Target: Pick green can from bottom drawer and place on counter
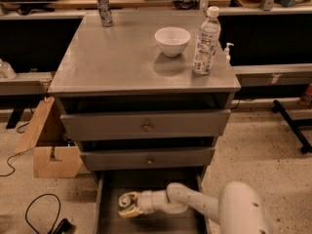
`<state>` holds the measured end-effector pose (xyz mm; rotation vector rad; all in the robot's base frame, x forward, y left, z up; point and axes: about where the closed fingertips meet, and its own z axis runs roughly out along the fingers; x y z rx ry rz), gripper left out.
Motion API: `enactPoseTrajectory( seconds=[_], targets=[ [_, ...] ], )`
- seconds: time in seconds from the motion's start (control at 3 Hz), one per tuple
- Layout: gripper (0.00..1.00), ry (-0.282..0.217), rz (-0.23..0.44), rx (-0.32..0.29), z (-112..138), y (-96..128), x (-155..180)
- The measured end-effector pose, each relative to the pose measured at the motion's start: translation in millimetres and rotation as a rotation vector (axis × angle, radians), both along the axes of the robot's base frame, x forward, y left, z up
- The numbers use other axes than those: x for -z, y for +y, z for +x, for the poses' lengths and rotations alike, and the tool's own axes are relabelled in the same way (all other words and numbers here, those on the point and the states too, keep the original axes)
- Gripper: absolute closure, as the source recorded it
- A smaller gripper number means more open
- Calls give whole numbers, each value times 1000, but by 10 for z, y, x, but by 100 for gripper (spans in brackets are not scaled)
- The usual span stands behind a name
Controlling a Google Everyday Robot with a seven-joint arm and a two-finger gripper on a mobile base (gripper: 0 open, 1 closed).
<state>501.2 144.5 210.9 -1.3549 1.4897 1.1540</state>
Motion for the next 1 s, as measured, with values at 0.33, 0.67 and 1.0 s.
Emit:
enactPoseTrajectory(
  seconds=[0.33, 0.67, 1.0],
  targets=[
    [100, -58, -56, 192, 483, -589, -797],
    [100, -54, -121, 392, 578, -1336, -1806],
    [100, 0, -132, 392, 143, -1464, -2503]
  ],
)
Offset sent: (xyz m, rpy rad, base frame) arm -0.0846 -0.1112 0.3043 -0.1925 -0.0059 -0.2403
